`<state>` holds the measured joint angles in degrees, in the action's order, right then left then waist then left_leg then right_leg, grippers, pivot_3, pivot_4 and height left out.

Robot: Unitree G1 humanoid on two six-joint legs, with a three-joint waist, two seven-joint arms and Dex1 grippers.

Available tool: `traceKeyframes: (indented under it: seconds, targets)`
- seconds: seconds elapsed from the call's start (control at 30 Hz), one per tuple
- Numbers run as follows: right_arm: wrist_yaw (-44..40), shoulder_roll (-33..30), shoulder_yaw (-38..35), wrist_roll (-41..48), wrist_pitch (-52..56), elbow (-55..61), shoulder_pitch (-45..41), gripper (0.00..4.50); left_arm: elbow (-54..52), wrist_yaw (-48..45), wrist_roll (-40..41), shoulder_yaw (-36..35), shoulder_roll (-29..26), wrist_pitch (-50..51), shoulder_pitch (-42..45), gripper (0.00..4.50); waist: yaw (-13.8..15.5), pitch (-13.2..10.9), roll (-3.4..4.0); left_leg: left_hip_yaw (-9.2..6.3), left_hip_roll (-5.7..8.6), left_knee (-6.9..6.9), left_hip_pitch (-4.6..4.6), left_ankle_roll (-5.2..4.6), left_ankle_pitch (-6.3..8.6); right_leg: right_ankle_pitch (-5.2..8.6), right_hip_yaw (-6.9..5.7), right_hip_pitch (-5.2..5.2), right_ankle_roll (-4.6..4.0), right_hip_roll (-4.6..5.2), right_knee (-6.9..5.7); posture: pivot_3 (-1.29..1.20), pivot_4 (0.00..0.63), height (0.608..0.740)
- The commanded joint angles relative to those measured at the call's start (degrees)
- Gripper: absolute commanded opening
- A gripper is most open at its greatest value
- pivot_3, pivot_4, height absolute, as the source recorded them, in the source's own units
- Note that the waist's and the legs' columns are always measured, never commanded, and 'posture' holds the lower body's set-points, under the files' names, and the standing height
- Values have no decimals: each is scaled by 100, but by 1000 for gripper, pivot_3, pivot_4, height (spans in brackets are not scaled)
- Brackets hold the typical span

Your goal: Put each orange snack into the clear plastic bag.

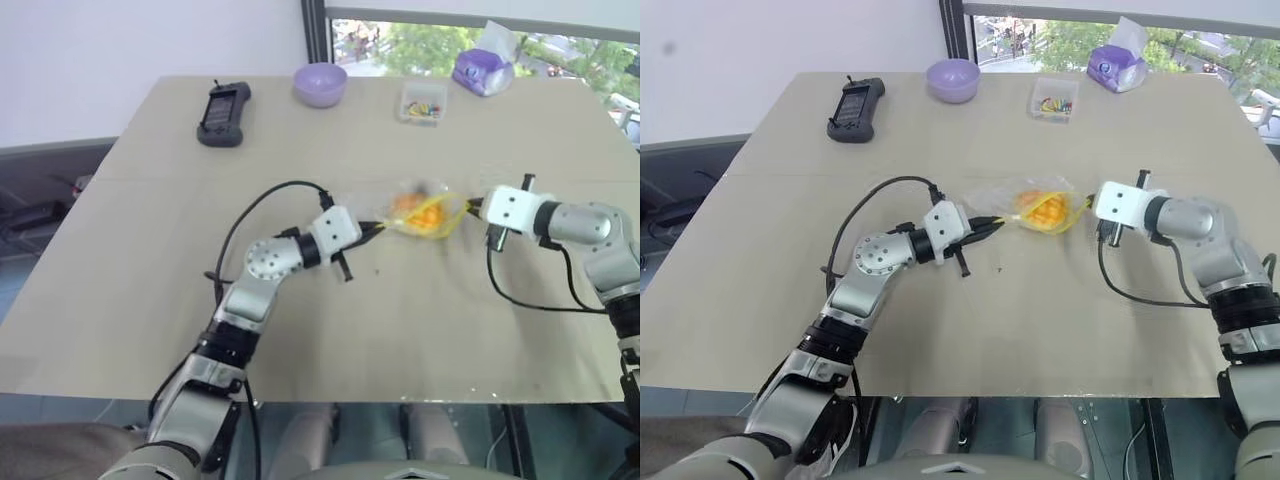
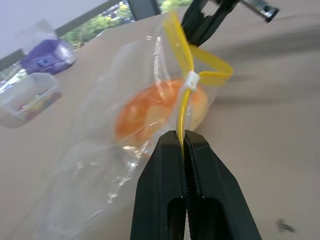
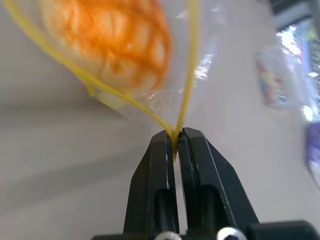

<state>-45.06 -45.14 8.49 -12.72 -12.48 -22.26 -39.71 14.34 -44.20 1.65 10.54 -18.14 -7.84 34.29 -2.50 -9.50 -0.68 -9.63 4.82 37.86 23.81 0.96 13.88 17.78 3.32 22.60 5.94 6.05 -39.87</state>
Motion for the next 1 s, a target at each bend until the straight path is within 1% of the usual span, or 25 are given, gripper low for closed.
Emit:
traceKeyframes:
  seconds: [0.03, 0.2, 0.3, 0.43, 0.5, 0.53, 0.57, 0.67, 0.7, 0.73, 0.83, 0.93, 1.0]
  targets:
    - [403, -70, -481, 185, -16, -61, -446, 238, 29, 379, 217, -447, 73, -160, 425, 0, 0, 0, 0, 0, -1, 0, 0, 0, 0, 0, 0, 0, 0, 0, 1, 0, 150, 740]
    - [755, -14, -682, 253, -121, -310, -788, 238, 383, 883, 146, -750, 137, -387, 932, 0, 3, 0, 0, 1, 0, -1, 3, 0, 0, 0, 0, 0, 0, 2, 6, 0, 150, 740]
    - [672, -7, -616, 270, -147, -269, -741, 238, 486, 933, 162, -766, 168, -415, 1058, 0, -3, 0, 0, 2, 0, -1, 3, 0, 0, 0, 0, 0, 0, 2, 4, 0, 150, 740]
    - [449, -34, -522, 290, -125, -203, -521, 238, 416, 812, 155, -651, 205, -429, 927, 0, -2, 0, 0, 2, 0, -1, 3, 0, 0, 0, 0, 0, 0, 2, 4, 0, 150, 740]
    - [244, -132, -486, 289, -47, -102, -364, 238, 337, 760, 162, -595, 217, -396, 809, 0, -1, 0, 0, 2, 0, -1, 3, 0, 0, 0, 0, 0, 0, 2, 4, 0, 150, 740]
    - [7, -222, -476, 352, 98, 33, -242, 238, 284, 742, 172, -566, 228, -368, 753, 0, -1, 0, 0, 2, 0, 0, 3, 0, 0, 0, 0, 0, 0, 2, 4, 0, 150, 740]
    - [-162, -280, -477, 399, 206, 136, -160, 452, 248, 731, 178, -550, 237, -349, 718, 0, -1, 0, 0, 2, 0, -1, 3, 0, 0, 0, 1, 0, 0, 2, 4, 0, 150, 740]
    - [-1056, -474, -597, 1041, 1160, 880, 272, 1313, 121, 664, 195, -475, 274, -268, 600, 0, 3, 0, 0, 0, 0, -1, 4, 0, 0, 0, 0, 0, 0, 2, 3, 0, 150, 740]
    - [-1262, -538, -600, 1192, 1453, 1120, 385, 1943, 97, 640, 199, -466, 284, -241, 575, 0, 3, 0, 0, -2, 0, 0, 4, 0, 0, 0, -1, 0, 0, 2, 4, 0, 150, 740]
    - [-1393, -590, -584, 1271, 1621, 1288, 451, 2196, 83, 623, 201, -463, 290, -223, 558, 0, 0, 0, 0, -3, 0, 1, 4, 0, 0, 0, -2, -2, 0, 1, 4, 0, 150, 740]
    - [-1477, -539, -567, 1401, 1996, 1602, 421, 2196, 45, 568, 201, -439, 286, -193, 497, 0, -21, 0, 0, 1, 0, 5, 3, 0, 0, 0, 1, -2, 0, 0, 1, 0, 150, 740]
    - [-1410, -388, -413, 1296, 2043, 1685, 276, 2196, 10, 534, 215, -419, 276, -160, 471, 0, -12, 0, 0, -2, -1, 7, 1, 0, 0, 0, -1, -2, 0, -1, -2, 0, 150, 740]
    - [-1325, -313, -266, 1088, 1912, 1517, 168, 2196, 6, 525, 216, -411, 276, -146, 474, 0, -6, 0, 0, -2, 0, 9, 2, 0, 0, 0, -1, -2, 0, 0, -2, 0, 150, 740]
